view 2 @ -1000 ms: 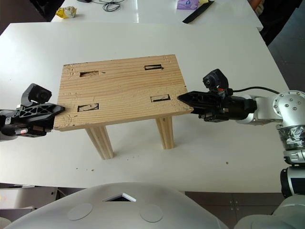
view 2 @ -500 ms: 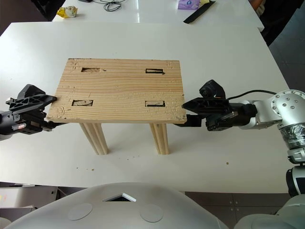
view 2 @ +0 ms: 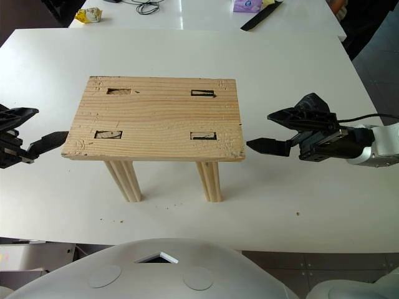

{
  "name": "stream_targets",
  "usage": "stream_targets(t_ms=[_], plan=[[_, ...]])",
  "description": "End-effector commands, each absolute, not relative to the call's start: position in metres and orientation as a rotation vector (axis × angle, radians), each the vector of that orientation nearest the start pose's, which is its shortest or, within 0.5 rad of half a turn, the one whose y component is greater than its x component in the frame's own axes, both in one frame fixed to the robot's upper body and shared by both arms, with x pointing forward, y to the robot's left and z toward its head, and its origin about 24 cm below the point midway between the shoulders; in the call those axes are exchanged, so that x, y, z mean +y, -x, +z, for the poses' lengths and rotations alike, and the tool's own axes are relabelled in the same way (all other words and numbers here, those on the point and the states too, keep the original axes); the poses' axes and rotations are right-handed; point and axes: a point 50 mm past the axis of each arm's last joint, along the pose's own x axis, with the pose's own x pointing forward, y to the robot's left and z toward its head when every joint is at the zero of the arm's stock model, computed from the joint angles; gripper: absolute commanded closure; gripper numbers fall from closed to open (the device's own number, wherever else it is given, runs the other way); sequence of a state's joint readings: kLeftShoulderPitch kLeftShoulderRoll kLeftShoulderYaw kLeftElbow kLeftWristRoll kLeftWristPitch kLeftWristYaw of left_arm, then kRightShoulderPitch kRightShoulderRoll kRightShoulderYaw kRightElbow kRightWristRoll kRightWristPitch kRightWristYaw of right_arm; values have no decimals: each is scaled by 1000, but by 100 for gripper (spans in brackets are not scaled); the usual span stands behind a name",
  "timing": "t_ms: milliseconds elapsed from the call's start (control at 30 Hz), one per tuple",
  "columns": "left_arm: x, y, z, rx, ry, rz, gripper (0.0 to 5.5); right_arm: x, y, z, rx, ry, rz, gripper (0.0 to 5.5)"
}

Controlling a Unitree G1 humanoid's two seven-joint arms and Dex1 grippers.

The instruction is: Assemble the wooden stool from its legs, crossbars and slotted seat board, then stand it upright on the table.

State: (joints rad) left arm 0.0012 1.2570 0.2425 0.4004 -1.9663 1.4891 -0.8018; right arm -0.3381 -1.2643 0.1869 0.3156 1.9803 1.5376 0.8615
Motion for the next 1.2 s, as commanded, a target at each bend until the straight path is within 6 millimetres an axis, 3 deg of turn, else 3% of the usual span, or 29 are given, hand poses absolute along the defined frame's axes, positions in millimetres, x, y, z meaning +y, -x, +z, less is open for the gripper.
stream_targets(t_ms=[33,100,200,300,400,533,700,833,1200], plan=[[335,-173,154,657,1054,-658,124,-284,-208,165,933,-1155,951,12],[340,-165,143,581,842,-554,124,-291,-207,158,894,-1110,866,12],[328,-152,135,517,607,-539,124,-296,-194,142,876,-998,769,12],[311,-144,108,546,295,-595,124,-295,-172,104,853,-784,633,12],[301,-146,91,479,41,-622,124,-297,-165,71,738,-518,492,12],[298,-157,71,315,-21,-343,124,-281,-155,48,511,-427,274,12],[257,-159,39,218,-23,-252,124,-251,-154,28,348,-331,135,12],[235,-180,18,147,-24,-194,124,-241,-175,12,241,-271,32,12],[214,-223,-30,104,-43,-46,124,-212,-240,-26,154,-65,65,12]])
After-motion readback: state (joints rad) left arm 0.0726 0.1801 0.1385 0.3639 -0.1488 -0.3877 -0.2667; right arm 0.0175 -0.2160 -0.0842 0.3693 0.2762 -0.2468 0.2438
